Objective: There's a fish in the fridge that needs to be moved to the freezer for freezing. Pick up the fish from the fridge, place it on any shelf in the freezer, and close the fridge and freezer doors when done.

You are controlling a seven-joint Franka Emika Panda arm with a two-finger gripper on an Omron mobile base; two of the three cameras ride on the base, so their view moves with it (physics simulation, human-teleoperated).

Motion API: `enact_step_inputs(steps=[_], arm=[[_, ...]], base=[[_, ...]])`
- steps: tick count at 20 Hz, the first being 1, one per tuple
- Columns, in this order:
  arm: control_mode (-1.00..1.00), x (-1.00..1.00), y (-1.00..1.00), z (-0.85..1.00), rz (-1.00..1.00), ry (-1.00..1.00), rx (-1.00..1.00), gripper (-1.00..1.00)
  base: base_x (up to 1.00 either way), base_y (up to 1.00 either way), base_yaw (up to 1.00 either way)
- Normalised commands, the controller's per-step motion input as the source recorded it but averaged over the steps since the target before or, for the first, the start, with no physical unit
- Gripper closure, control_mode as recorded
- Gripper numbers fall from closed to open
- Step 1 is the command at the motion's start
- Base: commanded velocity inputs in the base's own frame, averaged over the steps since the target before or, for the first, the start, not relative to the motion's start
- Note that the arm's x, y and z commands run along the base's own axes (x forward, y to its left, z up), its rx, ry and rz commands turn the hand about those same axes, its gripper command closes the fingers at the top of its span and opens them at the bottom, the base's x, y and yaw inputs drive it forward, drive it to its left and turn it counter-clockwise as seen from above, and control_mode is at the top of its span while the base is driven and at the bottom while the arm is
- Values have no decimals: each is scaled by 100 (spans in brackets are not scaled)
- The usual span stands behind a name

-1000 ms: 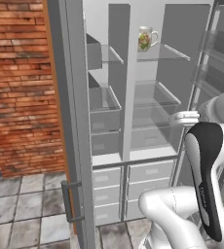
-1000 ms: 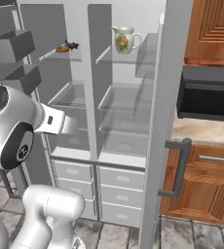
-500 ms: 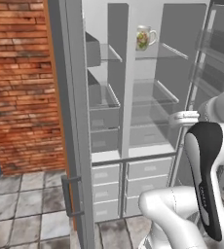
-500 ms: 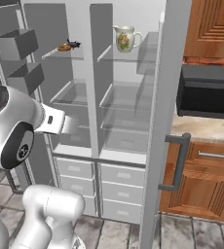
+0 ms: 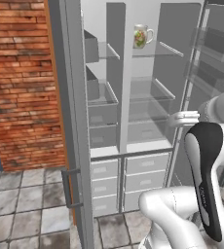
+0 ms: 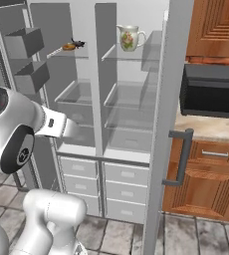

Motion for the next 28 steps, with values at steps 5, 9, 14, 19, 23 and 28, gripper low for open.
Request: enact_step_inputs(steps=[5,9,14,19,23,28], arm=[[-100,-5,0,0,0,0,0,-100],[-100,-26,-44,0,0,-13,2,-100],[-100,-56,-79,-7,0,-27,5,-100],[-100,-12,-65,-14,0,-27,3,-100],[-100,0,-60,-35,0,-14,0,-100],[-100,0,-31,-43,0,-9,-3,-100]], base=[[-5,0,0],[0,0,0],[0,0,0],[0,0,0],[0,0,0],[0,0,0]])
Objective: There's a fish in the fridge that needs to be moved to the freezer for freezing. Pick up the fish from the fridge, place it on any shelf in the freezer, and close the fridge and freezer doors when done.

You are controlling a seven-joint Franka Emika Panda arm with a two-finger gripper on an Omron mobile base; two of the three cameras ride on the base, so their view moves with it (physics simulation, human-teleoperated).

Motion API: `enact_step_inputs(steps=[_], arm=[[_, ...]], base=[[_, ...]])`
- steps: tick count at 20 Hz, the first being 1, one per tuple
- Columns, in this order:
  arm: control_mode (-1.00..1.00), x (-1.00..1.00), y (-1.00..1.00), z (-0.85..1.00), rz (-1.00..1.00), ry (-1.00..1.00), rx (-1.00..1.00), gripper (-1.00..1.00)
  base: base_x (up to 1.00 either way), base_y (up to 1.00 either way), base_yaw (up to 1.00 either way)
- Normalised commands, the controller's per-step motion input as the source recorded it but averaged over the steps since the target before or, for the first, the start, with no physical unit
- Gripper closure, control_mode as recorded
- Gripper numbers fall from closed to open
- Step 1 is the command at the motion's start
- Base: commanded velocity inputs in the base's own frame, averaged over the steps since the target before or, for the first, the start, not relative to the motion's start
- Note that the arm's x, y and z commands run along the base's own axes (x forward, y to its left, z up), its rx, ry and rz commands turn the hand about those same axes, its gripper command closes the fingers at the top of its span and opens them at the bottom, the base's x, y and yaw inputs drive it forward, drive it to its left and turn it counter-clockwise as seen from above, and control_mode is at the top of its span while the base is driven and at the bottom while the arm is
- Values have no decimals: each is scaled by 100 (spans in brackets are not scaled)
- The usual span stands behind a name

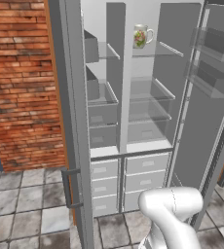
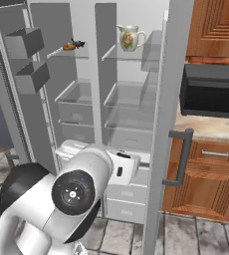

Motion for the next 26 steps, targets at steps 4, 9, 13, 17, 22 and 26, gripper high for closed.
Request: enact_step_inputs(steps=[4,9,13,17,22,26], arm=[[-100,-2,-49,-19,1,-21,0,-100],[-100,0,-57,-38,8,-26,0,-100],[-100,2,-52,-52,10,-19,-3,-100],[-100,39,-54,-42,1,-18,-2,-100],[-100,51,-72,-17,0,-9,1,-100],[-100,61,-58,-18,6,-7,1,-100]], base=[[0,0,0],[0,0,0],[0,0,0],[0,0,0],[0,0,0],[0,0,0]])
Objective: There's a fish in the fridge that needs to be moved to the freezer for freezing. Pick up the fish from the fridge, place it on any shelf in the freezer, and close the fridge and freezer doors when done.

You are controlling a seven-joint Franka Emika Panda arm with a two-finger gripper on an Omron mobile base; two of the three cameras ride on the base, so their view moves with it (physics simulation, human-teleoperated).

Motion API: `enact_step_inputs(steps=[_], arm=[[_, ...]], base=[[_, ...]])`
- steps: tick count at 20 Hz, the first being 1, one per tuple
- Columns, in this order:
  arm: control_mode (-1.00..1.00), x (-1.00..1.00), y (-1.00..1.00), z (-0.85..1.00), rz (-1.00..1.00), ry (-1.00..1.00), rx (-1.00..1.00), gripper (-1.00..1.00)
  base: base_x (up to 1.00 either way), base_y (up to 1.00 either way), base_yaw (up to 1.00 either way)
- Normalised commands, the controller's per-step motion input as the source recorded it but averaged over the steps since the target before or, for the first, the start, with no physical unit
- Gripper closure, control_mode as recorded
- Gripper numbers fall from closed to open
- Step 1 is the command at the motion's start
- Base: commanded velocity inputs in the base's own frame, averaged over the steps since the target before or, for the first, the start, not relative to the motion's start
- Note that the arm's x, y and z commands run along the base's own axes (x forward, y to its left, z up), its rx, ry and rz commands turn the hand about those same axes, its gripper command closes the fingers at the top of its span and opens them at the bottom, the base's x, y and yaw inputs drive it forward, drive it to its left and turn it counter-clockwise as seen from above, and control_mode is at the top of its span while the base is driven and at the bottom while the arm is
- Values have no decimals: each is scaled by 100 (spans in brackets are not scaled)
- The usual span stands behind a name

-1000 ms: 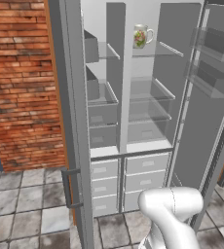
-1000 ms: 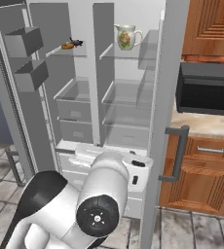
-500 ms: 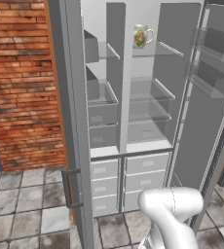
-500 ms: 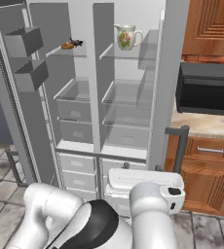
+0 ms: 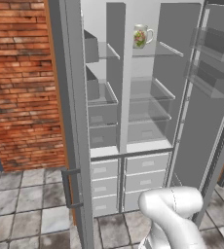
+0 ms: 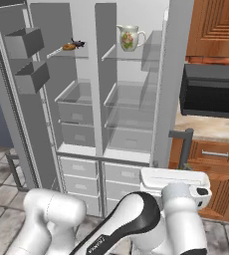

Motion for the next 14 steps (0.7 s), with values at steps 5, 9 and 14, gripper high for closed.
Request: enact_step_inputs(steps=[5,9,14], arm=[[-100,46,-53,-14,9,-10,1,-100],[-100,26,-37,-16,21,-5,0,-100],[-100,22,-10,-16,18,5,0,-100]], base=[[0,0,0],[0,0,0],[0,0,0]])
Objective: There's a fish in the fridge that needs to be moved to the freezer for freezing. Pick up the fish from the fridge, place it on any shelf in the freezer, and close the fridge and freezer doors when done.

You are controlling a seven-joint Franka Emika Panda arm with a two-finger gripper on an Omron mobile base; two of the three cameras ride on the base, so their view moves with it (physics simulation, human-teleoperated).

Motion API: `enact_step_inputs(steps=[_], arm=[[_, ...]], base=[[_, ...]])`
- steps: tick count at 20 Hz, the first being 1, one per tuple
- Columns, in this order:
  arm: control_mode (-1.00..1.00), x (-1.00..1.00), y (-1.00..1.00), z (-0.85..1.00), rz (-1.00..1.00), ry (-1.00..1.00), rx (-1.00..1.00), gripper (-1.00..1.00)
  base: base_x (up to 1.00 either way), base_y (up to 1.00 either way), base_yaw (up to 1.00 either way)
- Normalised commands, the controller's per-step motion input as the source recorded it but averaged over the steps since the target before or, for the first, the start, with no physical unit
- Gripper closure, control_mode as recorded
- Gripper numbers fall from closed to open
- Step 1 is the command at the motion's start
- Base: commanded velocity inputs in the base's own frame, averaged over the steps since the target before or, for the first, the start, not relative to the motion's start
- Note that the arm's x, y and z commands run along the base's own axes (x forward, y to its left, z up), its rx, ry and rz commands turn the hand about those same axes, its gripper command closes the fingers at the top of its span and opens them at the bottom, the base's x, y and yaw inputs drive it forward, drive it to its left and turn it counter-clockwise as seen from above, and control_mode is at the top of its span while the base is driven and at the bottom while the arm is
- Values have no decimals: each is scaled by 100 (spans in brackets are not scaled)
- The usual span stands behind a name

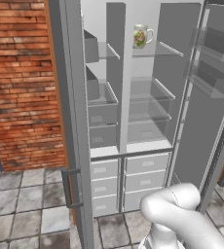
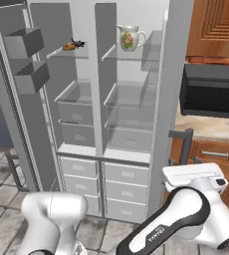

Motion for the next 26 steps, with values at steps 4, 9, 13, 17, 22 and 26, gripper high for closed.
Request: enact_step_inputs(steps=[4,9,13,17,22,26], arm=[[-100,37,-1,-28,4,2,0,-100],[-100,40,-4,-35,2,0,0,-100],[-100,50,-8,-35,0,0,0,-100],[-100,42,-49,-11,2,0,3,-100],[-100,32,-52,-9,3,0,3,-100],[-100,24,-17,-18,2,-1,0,-100]], base=[[0,0,0],[0,0,0],[0,0,0],[0,0,0],[0,0,0],[0,0,0]])
